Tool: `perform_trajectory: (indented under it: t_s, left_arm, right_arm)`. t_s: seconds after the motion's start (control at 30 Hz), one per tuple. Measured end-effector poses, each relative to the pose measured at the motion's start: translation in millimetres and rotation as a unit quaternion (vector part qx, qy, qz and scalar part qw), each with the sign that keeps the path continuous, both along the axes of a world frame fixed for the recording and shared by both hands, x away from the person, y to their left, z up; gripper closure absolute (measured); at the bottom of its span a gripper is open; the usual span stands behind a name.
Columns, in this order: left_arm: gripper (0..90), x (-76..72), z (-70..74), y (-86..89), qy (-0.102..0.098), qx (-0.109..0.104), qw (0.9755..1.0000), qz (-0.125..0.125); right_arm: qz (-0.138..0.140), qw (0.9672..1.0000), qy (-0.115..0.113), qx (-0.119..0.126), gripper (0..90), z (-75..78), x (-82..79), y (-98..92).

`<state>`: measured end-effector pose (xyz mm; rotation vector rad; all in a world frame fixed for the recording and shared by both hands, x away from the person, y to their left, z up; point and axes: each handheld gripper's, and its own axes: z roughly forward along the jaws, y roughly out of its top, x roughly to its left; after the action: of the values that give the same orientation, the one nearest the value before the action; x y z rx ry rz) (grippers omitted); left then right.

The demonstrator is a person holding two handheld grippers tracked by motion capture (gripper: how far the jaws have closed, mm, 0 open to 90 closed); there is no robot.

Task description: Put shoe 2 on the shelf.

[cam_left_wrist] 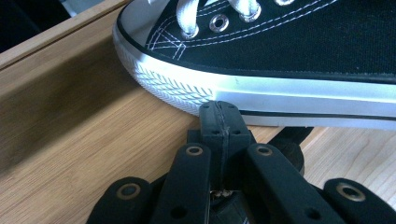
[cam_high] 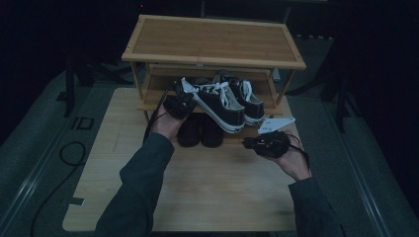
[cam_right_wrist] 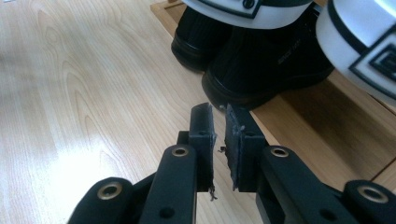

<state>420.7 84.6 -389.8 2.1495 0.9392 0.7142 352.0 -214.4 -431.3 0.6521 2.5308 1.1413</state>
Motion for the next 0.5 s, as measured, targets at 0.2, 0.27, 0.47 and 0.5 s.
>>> perform_trajectory:
  t_s: [0.2, 0.27, 0.47, 0.5]
  left_arm:
    - [90.0, 3.2, 0.7, 0.4, 0.0, 0.009, 0.9999, 0.007]
    - [90.0, 5.1, 0.9, 0.6, 0.002, 0.011, 0.9999, 0.011]
    - [90.0, 10.3, -0.9, 3.0, 0.001, -0.003, 0.9998, 0.021]
    - [90.0, 11.4, -0.8, 3.9, 0.003, 0.0, 0.9997, 0.023]
  right_arm:
    - [0.006, 1.0, -0.002, 0.001, 80.7, 0.6, -1.9, 3.2]
    - [0.008, 1.0, -0.003, 0.001, 80.7, 0.8, -1.8, 3.8]
    - [0.007, 1.0, -0.002, 0.002, 80.7, -0.4, -1.5, 4.4]
    - [0.006, 1.0, -0.001, 0.001, 80.7, -0.8, -1.5, 4.6]
